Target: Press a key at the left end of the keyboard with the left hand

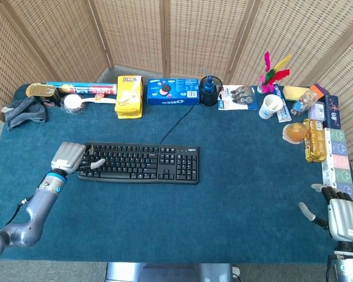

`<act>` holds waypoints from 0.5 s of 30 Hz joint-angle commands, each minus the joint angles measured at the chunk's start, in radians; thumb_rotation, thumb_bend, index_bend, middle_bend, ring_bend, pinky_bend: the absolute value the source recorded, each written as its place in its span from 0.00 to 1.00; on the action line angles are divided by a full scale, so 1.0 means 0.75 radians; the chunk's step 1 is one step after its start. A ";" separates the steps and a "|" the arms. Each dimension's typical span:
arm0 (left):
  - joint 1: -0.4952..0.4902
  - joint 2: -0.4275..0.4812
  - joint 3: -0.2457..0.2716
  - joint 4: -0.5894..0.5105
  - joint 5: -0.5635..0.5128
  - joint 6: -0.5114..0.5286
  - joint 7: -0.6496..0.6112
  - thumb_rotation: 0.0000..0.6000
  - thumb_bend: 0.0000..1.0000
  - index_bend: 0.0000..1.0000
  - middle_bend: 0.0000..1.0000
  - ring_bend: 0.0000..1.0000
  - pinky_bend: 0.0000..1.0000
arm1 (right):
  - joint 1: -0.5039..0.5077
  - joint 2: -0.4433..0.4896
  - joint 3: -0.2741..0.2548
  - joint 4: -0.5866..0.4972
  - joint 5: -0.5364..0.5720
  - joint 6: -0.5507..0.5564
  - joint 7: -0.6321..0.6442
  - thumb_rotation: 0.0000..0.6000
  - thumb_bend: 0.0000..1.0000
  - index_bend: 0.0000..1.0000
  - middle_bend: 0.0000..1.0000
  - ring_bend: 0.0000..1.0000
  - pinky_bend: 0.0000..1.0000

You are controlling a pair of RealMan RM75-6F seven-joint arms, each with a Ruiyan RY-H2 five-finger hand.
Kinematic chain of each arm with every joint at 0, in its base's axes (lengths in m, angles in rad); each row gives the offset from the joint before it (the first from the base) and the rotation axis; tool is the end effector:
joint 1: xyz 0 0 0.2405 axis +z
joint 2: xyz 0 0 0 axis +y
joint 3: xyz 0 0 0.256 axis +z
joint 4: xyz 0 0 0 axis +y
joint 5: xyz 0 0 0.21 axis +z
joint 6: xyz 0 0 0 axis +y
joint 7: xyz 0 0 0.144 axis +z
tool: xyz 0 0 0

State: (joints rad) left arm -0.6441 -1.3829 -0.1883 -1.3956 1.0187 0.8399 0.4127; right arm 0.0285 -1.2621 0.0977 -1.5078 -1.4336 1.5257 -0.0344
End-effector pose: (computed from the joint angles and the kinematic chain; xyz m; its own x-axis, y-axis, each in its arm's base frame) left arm -0.2401 0.3607 0.0440 0.5840 0.3031 0.7530 0.8114 -0.1928 -0.5517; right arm -0.3315 -0.1723 0.1379 0.3871 0.0590 0.9201 -0.9180 0.1178 0.3787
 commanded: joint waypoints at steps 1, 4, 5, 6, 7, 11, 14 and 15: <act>-0.031 -0.032 0.003 0.037 -0.028 -0.025 0.004 0.00 0.11 0.39 1.00 1.00 0.96 | 0.001 -0.001 0.002 0.001 0.003 -0.003 -0.002 0.00 0.27 0.31 0.36 0.35 0.36; -0.052 -0.054 0.010 0.066 -0.041 -0.036 0.006 0.00 0.11 0.39 1.00 1.00 0.96 | 0.002 -0.003 0.003 0.003 0.006 -0.006 -0.004 0.00 0.27 0.31 0.36 0.35 0.36; -0.057 -0.060 0.012 0.072 -0.043 -0.039 0.006 0.00 0.11 0.39 1.00 1.00 0.96 | 0.002 -0.004 0.003 0.004 0.007 -0.007 -0.005 0.00 0.27 0.31 0.36 0.35 0.36; -0.062 -0.065 0.015 0.078 -0.046 -0.041 0.005 0.00 0.11 0.39 1.00 1.00 0.96 | 0.002 -0.004 0.003 0.004 0.008 -0.008 -0.005 0.00 0.27 0.31 0.36 0.35 0.36; -0.065 -0.069 0.017 0.081 -0.048 -0.041 0.003 0.00 0.11 0.39 1.00 1.00 0.96 | 0.001 -0.005 0.003 0.005 0.009 -0.008 -0.006 0.00 0.27 0.31 0.36 0.35 0.36; -0.074 -0.074 0.026 0.085 -0.050 -0.039 0.001 0.00 0.11 0.39 1.00 1.00 0.96 | -0.001 -0.005 0.003 0.008 0.013 -0.008 -0.006 0.00 0.27 0.31 0.36 0.35 0.36; -0.082 -0.079 0.033 0.093 -0.057 -0.037 0.003 0.00 0.11 0.39 1.00 1.00 0.96 | -0.005 -0.005 0.002 0.012 0.015 -0.007 -0.003 0.00 0.27 0.31 0.36 0.35 0.36; -0.085 -0.082 0.036 0.097 -0.060 -0.037 0.004 0.00 0.11 0.39 1.00 1.00 0.96 | -0.006 -0.005 0.002 0.014 0.017 -0.008 -0.002 0.00 0.27 0.31 0.36 0.35 0.36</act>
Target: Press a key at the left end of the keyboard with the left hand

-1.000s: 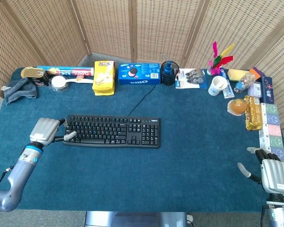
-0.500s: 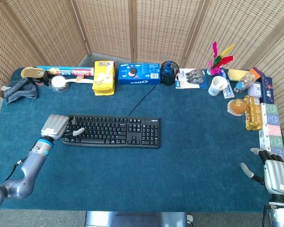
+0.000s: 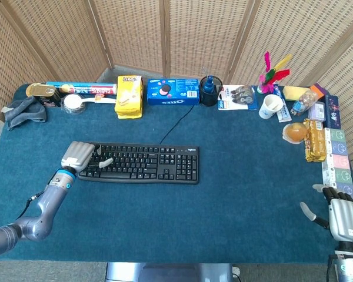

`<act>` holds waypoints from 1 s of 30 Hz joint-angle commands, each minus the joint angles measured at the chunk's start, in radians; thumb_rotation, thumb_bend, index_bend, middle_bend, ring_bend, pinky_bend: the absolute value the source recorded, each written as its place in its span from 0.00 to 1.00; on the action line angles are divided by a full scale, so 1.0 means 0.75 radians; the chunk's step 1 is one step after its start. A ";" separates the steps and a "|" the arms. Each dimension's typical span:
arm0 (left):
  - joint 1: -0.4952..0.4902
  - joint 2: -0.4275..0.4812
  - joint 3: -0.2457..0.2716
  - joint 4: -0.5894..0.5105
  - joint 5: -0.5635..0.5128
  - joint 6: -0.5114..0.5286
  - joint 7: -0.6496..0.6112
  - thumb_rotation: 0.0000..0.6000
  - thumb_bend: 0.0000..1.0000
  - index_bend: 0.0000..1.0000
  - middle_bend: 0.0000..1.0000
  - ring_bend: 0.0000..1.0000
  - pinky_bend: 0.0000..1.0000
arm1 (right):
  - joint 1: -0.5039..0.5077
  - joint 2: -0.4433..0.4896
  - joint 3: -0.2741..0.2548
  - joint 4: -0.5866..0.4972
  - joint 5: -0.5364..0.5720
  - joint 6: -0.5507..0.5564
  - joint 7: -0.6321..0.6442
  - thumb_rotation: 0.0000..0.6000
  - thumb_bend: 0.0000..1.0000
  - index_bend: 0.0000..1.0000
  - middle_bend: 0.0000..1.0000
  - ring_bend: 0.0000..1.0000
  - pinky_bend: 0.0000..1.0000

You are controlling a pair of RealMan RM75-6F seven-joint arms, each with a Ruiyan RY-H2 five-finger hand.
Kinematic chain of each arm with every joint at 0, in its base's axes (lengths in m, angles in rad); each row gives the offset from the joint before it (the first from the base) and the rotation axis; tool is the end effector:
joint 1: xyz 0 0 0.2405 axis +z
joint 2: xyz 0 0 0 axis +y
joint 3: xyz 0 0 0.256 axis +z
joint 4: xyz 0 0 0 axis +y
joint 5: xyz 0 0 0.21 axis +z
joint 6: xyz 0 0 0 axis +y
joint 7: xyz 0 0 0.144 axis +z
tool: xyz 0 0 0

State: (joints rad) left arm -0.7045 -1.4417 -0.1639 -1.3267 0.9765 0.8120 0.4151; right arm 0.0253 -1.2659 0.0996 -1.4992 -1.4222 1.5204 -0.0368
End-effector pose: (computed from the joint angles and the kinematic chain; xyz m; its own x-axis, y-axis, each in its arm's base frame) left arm -0.2335 0.3718 0.0248 0.5916 0.3261 0.7374 0.8059 -0.2111 -0.5532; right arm -0.3351 -0.1715 0.1376 0.3928 0.0538 0.9181 -0.9140 0.1330 0.3833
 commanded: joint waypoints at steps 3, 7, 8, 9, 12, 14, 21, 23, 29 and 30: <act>-0.011 -0.009 0.010 0.015 -0.011 -0.001 0.001 0.00 0.11 0.39 1.00 1.00 0.97 | -0.003 0.000 0.000 0.003 0.003 0.000 0.003 0.00 0.27 0.31 0.36 0.35 0.36; -0.022 -0.019 0.016 0.027 -0.022 -0.004 0.003 0.00 0.11 0.39 1.00 1.00 0.96 | -0.007 0.000 0.001 0.005 0.005 0.003 0.006 0.00 0.27 0.31 0.36 0.35 0.36; -0.024 -0.021 0.018 0.029 -0.024 -0.005 0.003 0.00 0.11 0.39 1.00 1.00 0.96 | -0.007 0.001 0.000 0.006 0.005 0.003 0.006 0.00 0.27 0.31 0.36 0.35 0.36; -0.027 -0.023 0.019 0.032 -0.025 -0.005 0.004 0.00 0.11 0.39 1.00 1.00 0.96 | -0.008 0.001 0.000 0.007 0.006 0.003 0.006 0.00 0.27 0.31 0.36 0.35 0.36; -0.033 -0.023 0.022 0.032 -0.028 -0.001 0.004 0.00 0.11 0.39 1.00 1.00 0.96 | -0.010 0.000 0.000 0.008 0.007 0.004 0.009 0.00 0.27 0.31 0.36 0.35 0.36; -0.034 -0.019 0.026 0.028 -0.030 0.003 0.006 0.00 0.11 0.39 1.00 1.00 0.96 | -0.011 0.000 0.001 0.009 0.007 0.005 0.011 0.00 0.27 0.31 0.36 0.35 0.36; -0.036 -0.017 0.046 0.030 -0.064 -0.002 0.016 0.00 0.11 0.39 1.00 1.00 0.96 | -0.015 0.000 0.000 0.012 0.004 0.008 0.016 0.00 0.27 0.31 0.36 0.35 0.36; -0.036 -0.015 0.046 0.027 -0.064 0.004 0.014 0.00 0.11 0.39 1.00 1.00 0.96 | -0.016 0.001 0.000 0.011 0.003 0.011 0.016 0.00 0.27 0.31 0.36 0.35 0.36; -0.006 0.040 0.011 -0.042 0.005 0.113 -0.060 0.00 0.11 0.39 1.00 1.00 0.96 | -0.023 0.006 -0.002 0.007 -0.004 0.022 0.021 0.00 0.27 0.31 0.36 0.35 0.36; 0.004 0.058 0.006 -0.063 0.025 0.140 -0.079 0.00 0.11 0.39 1.00 1.00 0.96 | -0.024 0.006 -0.002 0.007 -0.004 0.023 0.022 0.00 0.27 0.31 0.36 0.35 0.35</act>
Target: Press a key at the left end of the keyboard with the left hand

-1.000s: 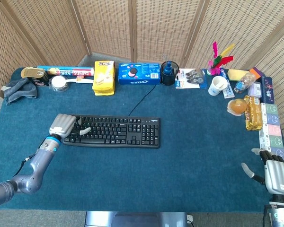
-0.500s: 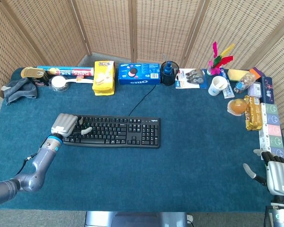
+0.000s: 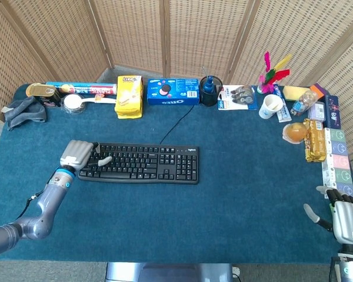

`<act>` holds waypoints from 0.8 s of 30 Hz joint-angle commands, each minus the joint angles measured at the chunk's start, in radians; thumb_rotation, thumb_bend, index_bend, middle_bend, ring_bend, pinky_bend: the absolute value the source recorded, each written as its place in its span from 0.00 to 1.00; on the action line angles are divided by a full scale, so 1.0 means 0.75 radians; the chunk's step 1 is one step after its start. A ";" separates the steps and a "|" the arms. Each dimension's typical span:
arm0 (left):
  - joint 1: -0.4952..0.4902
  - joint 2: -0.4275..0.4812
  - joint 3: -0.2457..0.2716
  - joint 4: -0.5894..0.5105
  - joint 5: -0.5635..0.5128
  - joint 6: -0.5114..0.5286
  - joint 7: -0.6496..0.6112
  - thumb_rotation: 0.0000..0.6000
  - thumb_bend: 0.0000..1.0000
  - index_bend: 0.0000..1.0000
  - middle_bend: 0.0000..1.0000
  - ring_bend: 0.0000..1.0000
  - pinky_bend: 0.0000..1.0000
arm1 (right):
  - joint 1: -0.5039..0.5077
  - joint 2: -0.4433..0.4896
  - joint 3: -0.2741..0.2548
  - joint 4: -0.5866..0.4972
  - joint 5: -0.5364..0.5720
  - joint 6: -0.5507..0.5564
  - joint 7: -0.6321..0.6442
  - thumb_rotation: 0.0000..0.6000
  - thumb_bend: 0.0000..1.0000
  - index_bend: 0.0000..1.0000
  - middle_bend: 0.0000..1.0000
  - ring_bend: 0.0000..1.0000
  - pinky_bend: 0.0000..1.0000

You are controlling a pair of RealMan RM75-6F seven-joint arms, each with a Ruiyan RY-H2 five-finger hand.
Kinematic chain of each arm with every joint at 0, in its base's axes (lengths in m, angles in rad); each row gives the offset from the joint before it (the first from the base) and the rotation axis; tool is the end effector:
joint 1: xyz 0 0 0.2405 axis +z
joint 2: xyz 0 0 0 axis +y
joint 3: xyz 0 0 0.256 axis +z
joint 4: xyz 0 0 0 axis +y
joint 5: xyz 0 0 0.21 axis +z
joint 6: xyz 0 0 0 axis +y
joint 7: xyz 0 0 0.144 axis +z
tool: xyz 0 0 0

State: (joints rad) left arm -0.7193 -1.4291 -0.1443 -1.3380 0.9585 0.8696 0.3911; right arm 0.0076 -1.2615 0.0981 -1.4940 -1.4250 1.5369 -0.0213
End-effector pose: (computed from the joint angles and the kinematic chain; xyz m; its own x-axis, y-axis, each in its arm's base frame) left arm -0.2313 0.3746 0.0336 0.5781 0.2912 0.7622 0.8158 -0.1865 -0.5475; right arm -0.3383 -0.1651 0.1415 0.3904 0.0640 0.9184 -0.9140 0.1464 0.3783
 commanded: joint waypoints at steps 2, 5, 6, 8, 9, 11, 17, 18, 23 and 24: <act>0.043 0.070 -0.027 -0.083 0.080 0.107 -0.073 0.00 0.11 0.39 1.00 1.00 0.96 | -0.001 0.000 -0.001 0.000 -0.001 0.001 0.003 0.00 0.27 0.31 0.36 0.35 0.35; 0.083 0.122 -0.032 -0.151 0.125 0.181 -0.114 0.00 0.11 0.39 1.00 1.00 0.96 | -0.001 -0.002 0.001 0.001 -0.004 0.001 0.006 0.00 0.27 0.31 0.36 0.35 0.35; 0.103 0.146 -0.032 -0.182 0.143 0.216 -0.128 0.00 0.11 0.39 1.00 1.00 0.96 | 0.000 -0.002 0.001 0.002 -0.005 0.001 0.008 0.00 0.27 0.31 0.36 0.35 0.35; 0.140 0.183 -0.026 -0.234 0.171 0.275 -0.145 0.00 0.11 0.39 1.00 1.00 0.96 | 0.003 -0.002 0.003 0.003 -0.007 0.000 0.009 0.00 0.27 0.31 0.36 0.35 0.35; 0.156 0.198 -0.021 -0.256 0.185 0.299 -0.151 0.00 0.11 0.39 1.00 1.00 0.95 | 0.004 -0.002 0.004 0.003 -0.008 -0.001 0.009 0.00 0.27 0.31 0.36 0.35 0.35; 0.209 0.245 -0.002 -0.326 0.223 0.373 -0.162 0.00 0.11 0.39 1.00 1.00 0.93 | 0.009 -0.002 0.007 0.003 -0.011 -0.003 0.008 0.00 0.27 0.31 0.36 0.35 0.35; 0.371 0.371 0.067 -0.525 0.309 0.566 -0.186 0.00 0.11 0.39 0.99 0.91 0.84 | 0.028 -0.005 0.014 0.001 -0.028 -0.010 0.007 0.00 0.27 0.31 0.36 0.35 0.35; 0.396 0.389 0.078 -0.550 0.318 0.592 -0.192 0.00 0.11 0.39 0.96 0.87 0.82 | 0.032 -0.006 0.014 0.000 -0.033 -0.012 0.006 0.00 0.27 0.31 0.36 0.35 0.35; 0.520 0.467 0.138 -0.657 0.391 0.719 -0.230 0.00 0.11 0.39 0.81 0.70 0.68 | 0.047 -0.004 0.018 -0.012 -0.052 -0.012 -0.002 0.00 0.27 0.31 0.36 0.34 0.34; 0.551 0.478 0.155 -0.671 0.409 0.750 -0.241 0.00 0.11 0.39 0.78 0.67 0.65 | 0.049 -0.004 0.019 -0.014 -0.056 -0.011 -0.004 0.00 0.27 0.31 0.36 0.34 0.34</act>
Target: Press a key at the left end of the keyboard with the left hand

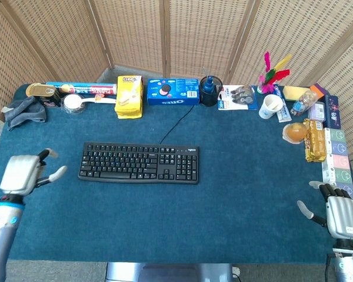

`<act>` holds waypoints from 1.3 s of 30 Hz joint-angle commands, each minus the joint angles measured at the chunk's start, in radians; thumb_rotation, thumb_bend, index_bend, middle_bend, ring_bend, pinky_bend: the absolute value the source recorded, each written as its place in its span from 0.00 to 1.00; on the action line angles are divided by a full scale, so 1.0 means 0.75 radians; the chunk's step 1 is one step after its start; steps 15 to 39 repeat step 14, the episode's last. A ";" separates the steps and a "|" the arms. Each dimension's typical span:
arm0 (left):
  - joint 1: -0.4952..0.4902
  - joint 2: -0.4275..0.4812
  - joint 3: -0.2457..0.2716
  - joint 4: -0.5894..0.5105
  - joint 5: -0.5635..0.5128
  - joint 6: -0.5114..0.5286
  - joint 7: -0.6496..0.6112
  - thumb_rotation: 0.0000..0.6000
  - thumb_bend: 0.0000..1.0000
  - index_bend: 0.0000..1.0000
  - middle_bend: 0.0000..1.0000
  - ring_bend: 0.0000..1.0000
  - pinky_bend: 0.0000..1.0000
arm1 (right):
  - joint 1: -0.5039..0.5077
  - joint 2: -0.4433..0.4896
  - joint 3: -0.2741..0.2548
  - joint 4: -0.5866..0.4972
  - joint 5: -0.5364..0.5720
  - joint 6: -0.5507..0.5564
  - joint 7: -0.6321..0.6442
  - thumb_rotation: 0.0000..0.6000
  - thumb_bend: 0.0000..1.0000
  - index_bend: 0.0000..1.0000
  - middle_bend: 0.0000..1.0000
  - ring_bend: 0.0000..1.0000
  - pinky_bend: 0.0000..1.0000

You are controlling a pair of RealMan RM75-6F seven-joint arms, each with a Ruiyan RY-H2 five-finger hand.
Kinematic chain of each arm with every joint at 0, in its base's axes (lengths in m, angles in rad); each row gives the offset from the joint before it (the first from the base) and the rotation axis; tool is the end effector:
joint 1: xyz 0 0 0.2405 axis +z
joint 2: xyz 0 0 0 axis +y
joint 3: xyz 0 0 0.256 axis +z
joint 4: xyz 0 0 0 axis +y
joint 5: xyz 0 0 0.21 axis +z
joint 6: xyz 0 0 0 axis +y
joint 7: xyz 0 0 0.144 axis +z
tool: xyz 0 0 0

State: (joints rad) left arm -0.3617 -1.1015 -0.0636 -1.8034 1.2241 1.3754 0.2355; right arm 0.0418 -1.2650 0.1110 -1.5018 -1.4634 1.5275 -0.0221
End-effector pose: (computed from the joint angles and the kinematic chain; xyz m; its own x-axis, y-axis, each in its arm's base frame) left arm -0.2532 0.2541 0.1442 0.4255 0.0476 0.9037 0.9049 -0.0347 -0.4242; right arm -0.3252 -0.1797 0.1384 0.3784 0.0810 0.9221 -0.9247 0.0770 0.3727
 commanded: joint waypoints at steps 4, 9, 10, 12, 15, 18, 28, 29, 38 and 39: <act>0.165 0.062 0.100 -0.072 0.127 0.166 -0.065 0.00 0.11 0.39 0.72 0.62 0.62 | 0.007 0.004 0.001 -0.014 -0.011 0.004 -0.005 0.00 0.27 0.31 0.36 0.34 0.34; 0.269 0.070 0.156 -0.074 0.205 0.262 -0.102 0.00 0.11 0.39 0.70 0.61 0.61 | 0.016 0.006 -0.009 -0.020 -0.031 -0.004 -0.002 0.00 0.28 0.31 0.36 0.34 0.34; 0.280 0.070 0.160 -0.074 0.214 0.272 -0.106 0.00 0.11 0.39 0.70 0.61 0.61 | 0.017 0.006 -0.010 -0.021 -0.033 -0.006 -0.004 0.00 0.27 0.31 0.36 0.34 0.34; 0.317 0.073 0.183 -0.071 0.246 0.303 -0.115 0.00 0.11 0.39 0.70 0.61 0.61 | 0.029 0.002 -0.012 -0.026 -0.043 -0.017 -0.011 0.00 0.27 0.31 0.36 0.34 0.34; 0.329 0.071 0.183 -0.066 0.261 0.309 -0.120 0.00 0.11 0.39 0.70 0.61 0.61 | 0.033 0.001 -0.011 -0.029 -0.044 -0.020 -0.015 0.00 0.27 0.31 0.36 0.34 0.34; 0.329 0.071 0.183 -0.066 0.261 0.309 -0.120 0.00 0.11 0.39 0.70 0.61 0.61 | 0.033 0.001 -0.011 -0.029 -0.044 -0.020 -0.015 0.00 0.27 0.31 0.36 0.34 0.34; 0.329 0.071 0.183 -0.066 0.261 0.309 -0.120 0.00 0.11 0.39 0.70 0.61 0.61 | 0.033 0.001 -0.011 -0.029 -0.044 -0.020 -0.015 0.00 0.27 0.31 0.36 0.34 0.34; 0.329 0.071 0.183 -0.066 0.261 0.309 -0.120 0.00 0.11 0.39 0.70 0.61 0.61 | 0.033 0.001 -0.011 -0.029 -0.044 -0.020 -0.015 0.00 0.27 0.31 0.36 0.34 0.34; 0.329 0.071 0.183 -0.066 0.261 0.309 -0.120 0.00 0.11 0.39 0.70 0.61 0.61 | 0.033 0.001 -0.011 -0.029 -0.044 -0.020 -0.015 0.00 0.27 0.31 0.36 0.34 0.34; 0.329 0.071 0.183 -0.066 0.261 0.309 -0.120 0.00 0.11 0.39 0.70 0.61 0.61 | 0.033 0.001 -0.011 -0.029 -0.044 -0.020 -0.015 0.00 0.27 0.31 0.36 0.34 0.34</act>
